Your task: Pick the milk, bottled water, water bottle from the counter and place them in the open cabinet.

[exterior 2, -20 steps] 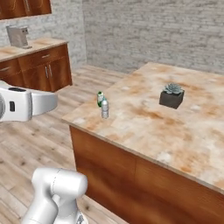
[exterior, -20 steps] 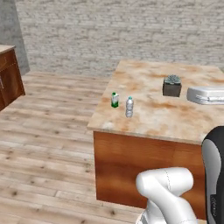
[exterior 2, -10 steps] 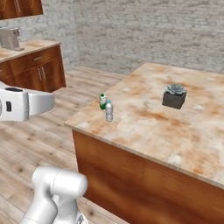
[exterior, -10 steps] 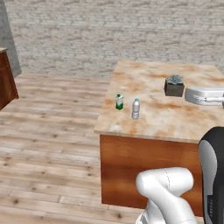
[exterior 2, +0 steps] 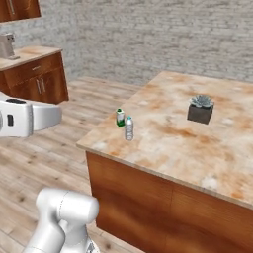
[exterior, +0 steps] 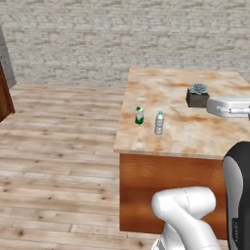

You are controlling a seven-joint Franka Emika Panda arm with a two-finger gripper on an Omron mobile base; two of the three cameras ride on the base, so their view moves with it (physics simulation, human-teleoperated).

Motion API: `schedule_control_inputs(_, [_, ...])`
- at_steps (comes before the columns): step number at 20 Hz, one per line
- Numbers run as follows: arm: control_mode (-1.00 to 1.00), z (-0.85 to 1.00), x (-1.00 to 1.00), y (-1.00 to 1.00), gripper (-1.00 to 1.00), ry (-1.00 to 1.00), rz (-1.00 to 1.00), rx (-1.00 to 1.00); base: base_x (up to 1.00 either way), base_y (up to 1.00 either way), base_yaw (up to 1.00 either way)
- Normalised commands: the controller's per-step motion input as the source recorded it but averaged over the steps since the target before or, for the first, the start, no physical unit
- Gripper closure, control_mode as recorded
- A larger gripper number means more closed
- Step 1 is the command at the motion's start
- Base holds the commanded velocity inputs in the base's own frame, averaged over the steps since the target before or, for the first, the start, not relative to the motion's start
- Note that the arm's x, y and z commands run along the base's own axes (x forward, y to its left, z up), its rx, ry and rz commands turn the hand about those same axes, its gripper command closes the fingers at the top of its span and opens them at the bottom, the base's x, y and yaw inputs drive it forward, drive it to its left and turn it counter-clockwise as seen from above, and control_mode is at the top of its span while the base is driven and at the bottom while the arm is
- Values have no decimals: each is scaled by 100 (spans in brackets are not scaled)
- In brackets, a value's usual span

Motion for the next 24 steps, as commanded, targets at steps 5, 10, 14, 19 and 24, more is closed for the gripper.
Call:
schedule_control_inputs(5, [100, 0, 0, 0, -100, 0, 0, 0, 28, 6, -16])
schedule_control_inputs(10, [100, 0, 0, 0, -100, 0, 0, 0, 29, 1, -14])
schedule_control_inputs(14, [100, 0, 0, 0, -100, 0, 0, 0, 29, 2, -9])
schedule_control_inputs(19, [100, 0, 0, 0, -100, 0, 0, 0, 25, 0, -6])
schedule_control_inputs(24, [100, 0, 0, 0, -100, 0, 0, 0, 1, 0, 0])
